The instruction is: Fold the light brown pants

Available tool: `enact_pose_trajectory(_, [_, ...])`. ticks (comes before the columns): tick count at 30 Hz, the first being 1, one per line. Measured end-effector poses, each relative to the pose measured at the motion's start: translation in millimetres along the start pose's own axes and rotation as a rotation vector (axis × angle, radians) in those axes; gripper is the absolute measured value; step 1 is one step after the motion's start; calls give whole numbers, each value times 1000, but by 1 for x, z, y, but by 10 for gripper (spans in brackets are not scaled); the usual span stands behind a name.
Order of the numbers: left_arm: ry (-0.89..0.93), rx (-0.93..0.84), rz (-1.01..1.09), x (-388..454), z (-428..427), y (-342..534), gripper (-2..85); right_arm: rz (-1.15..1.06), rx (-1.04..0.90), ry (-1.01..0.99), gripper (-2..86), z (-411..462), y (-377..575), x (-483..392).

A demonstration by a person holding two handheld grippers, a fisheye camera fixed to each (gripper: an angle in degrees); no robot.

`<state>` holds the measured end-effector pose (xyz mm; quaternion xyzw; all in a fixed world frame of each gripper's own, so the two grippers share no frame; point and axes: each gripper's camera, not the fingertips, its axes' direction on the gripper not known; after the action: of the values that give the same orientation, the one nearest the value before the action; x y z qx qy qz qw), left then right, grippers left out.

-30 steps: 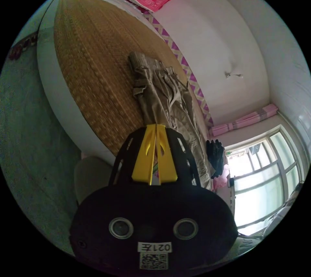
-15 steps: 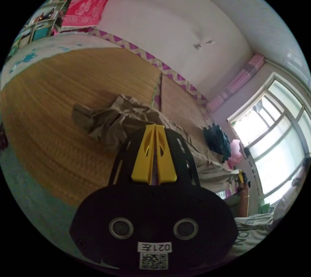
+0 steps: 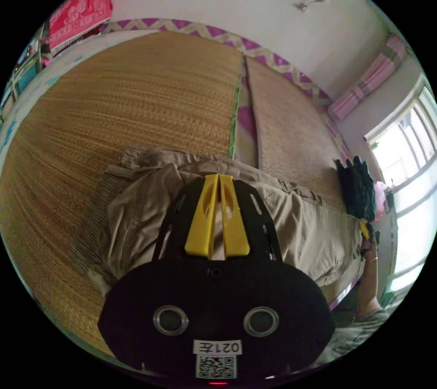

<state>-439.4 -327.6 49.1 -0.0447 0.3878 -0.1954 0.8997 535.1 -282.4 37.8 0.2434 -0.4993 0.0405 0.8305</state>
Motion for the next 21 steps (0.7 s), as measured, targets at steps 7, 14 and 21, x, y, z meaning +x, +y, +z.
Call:
enact_pose_trajectory(7, [161, -137, 337, 64, 36, 81, -10, -417, -164, 284, 5, 34, 75, -90])
enact_pose_trajectory(14, [-95, -183, 488, 102, 131, 122, -10, -800, -259, 916, -7, 172, 152, -150])
enact_pose_trajectory(21, [-170, -187, 535, 115, 152, 147, -10, -874, -244, 1041, -4, 205, 169, -164])
